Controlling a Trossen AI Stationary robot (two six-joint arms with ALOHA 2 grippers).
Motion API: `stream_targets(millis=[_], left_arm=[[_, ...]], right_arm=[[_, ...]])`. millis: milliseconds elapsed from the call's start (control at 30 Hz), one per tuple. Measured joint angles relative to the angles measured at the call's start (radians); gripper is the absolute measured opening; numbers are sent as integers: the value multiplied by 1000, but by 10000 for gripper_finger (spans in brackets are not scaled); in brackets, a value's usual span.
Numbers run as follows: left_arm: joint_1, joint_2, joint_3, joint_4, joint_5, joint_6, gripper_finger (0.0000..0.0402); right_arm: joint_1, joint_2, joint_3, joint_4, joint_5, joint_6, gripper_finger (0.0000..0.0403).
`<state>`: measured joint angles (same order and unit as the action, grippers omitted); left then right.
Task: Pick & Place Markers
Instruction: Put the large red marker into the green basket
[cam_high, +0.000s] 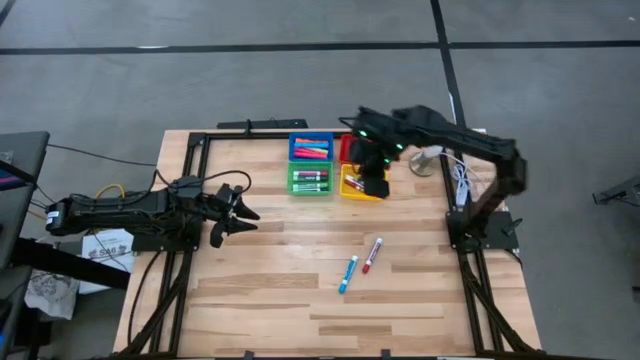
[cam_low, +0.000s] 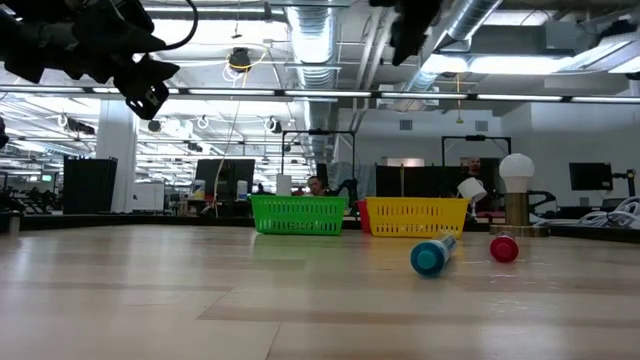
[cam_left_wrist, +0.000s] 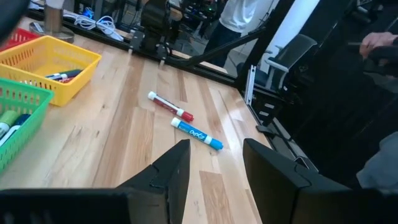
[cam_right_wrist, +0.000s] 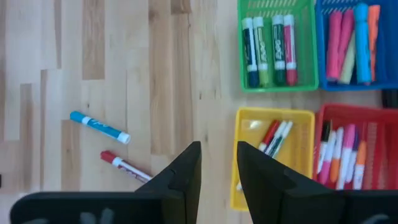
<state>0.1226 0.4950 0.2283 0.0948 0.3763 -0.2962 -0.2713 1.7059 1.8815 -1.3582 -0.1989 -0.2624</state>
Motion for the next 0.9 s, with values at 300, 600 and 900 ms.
stream_targets(millis=[300, 600, 900], left_arm=[[0, 0, 0, 3, -1, 0, 148], [0, 0, 0, 13, -2, 0, 148], [3, 0, 0, 27, -12, 0, 148]], right_arm=[[120, -416, -603, 390, 55, 232, 93], [238, -726, -974, 604, 79, 428, 93], [214, -897, -1034, 612, 129, 374, 93]])
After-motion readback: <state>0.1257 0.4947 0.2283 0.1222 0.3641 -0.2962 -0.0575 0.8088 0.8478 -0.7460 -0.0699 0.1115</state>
